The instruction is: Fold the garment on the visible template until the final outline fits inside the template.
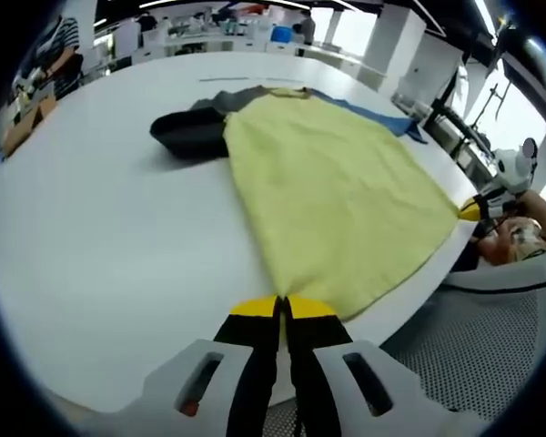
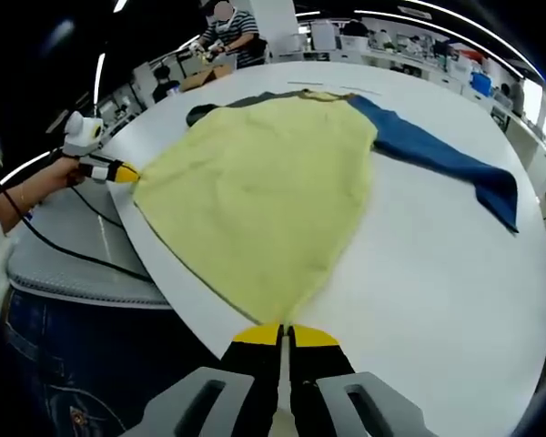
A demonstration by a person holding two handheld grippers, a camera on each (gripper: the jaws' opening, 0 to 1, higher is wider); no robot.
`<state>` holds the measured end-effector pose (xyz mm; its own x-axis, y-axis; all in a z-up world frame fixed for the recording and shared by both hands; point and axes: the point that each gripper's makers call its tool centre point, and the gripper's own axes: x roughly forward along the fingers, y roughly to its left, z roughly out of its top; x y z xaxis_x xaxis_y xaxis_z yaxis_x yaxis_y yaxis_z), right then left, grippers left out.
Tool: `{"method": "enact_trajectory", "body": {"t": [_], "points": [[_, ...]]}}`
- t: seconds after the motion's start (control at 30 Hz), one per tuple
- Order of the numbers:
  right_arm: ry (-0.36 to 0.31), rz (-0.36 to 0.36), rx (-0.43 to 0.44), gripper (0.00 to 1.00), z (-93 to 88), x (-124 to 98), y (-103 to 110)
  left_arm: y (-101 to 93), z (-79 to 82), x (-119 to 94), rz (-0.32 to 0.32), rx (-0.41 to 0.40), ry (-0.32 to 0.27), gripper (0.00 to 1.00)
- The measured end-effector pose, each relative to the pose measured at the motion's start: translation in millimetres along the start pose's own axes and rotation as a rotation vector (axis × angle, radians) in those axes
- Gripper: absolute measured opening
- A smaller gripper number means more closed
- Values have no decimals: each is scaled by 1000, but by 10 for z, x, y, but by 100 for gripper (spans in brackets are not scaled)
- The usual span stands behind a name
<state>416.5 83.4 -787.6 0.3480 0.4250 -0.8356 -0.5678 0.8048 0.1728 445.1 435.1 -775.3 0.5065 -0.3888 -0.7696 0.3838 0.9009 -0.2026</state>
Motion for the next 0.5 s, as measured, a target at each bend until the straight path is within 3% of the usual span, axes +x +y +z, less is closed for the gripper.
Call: {"method": "enact_trajectory", "body": {"t": [0.2, 0.4, 0.5], "points": [[1, 1, 0, 0, 2, 4, 1, -41, -14, -49, -20, -17, -14, 2], [-3, 2, 11, 0, 5, -5, 1, -103, -91, -49, -31, -12, 14, 2], [-4, -4, 16, 0, 2, -12, -16, -71, -143, -42, -1, 20, 52, 1]]}}
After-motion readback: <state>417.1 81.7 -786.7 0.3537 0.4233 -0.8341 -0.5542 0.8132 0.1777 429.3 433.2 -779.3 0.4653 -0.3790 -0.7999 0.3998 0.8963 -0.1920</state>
